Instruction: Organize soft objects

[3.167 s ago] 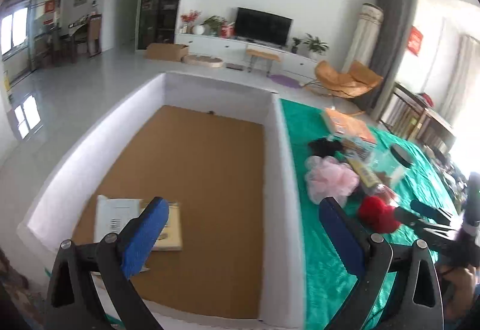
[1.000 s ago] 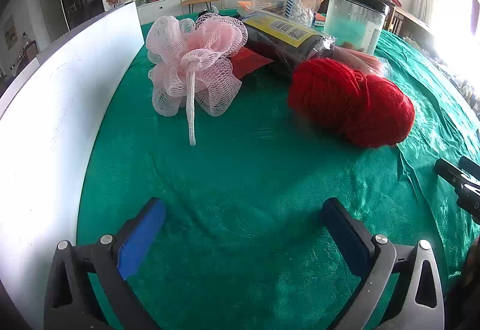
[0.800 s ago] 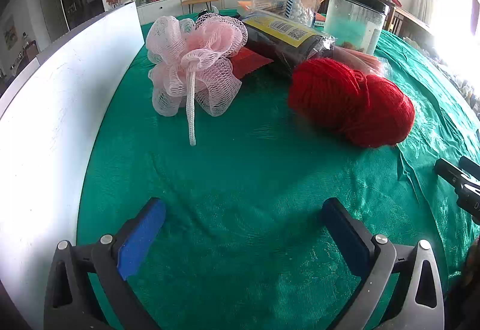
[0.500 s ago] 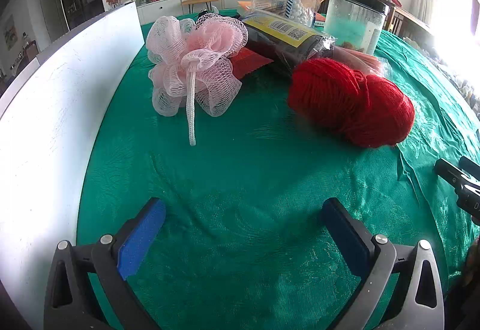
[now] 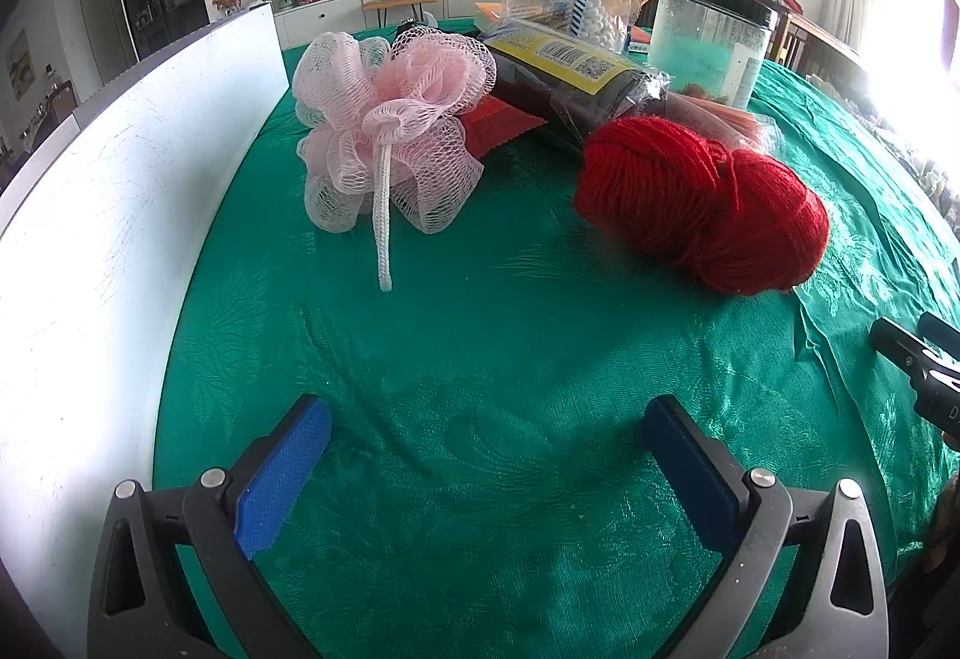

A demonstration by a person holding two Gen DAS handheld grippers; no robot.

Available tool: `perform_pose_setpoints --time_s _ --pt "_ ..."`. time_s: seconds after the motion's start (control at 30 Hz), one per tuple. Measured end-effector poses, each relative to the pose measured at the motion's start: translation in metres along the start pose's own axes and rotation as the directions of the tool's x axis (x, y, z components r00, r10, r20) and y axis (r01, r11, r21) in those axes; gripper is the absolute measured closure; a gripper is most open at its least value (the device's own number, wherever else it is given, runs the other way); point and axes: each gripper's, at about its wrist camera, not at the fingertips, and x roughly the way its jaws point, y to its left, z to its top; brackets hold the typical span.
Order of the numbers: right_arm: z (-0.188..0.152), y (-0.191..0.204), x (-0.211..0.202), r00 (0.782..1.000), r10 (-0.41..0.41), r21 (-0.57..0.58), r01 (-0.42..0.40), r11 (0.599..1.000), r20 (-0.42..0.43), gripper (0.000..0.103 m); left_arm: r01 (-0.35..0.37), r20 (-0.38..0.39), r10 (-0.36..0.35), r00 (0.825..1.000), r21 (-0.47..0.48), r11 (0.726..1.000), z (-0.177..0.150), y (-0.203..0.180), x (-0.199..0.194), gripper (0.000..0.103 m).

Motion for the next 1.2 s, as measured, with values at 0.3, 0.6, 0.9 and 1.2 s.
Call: perform_pose_setpoints --time_s 0.3,0.6,0.9,1.2 --pt "0.039 0.019 -0.033 0.926 0.376 -0.05 -0.373 0.926 0.043 0.008 0.001 0.0 -0.001 1.0 0.0 1.0 0.001 -0.001 0.0 0.0" --pt "0.079 0.153 0.026 0.928 0.318 -0.5 -0.373 0.782 -0.195 0.011 0.001 0.0 -0.001 1.0 0.0 1.0 0.001 -0.001 0.0 0.0" --pt "0.049 0.061 -0.003 0.897 0.41 -0.172 -0.435 0.884 -0.163 0.05 0.001 0.001 -0.001 1.0 -0.001 1.0 0.001 -0.001 0.0 0.0" --pt "0.093 -0.045 0.021 0.978 0.198 0.2 -0.209 0.957 0.072 0.049 0.0 0.001 0.0 1.0 0.0 1.0 0.001 -0.002 0.0 0.0"
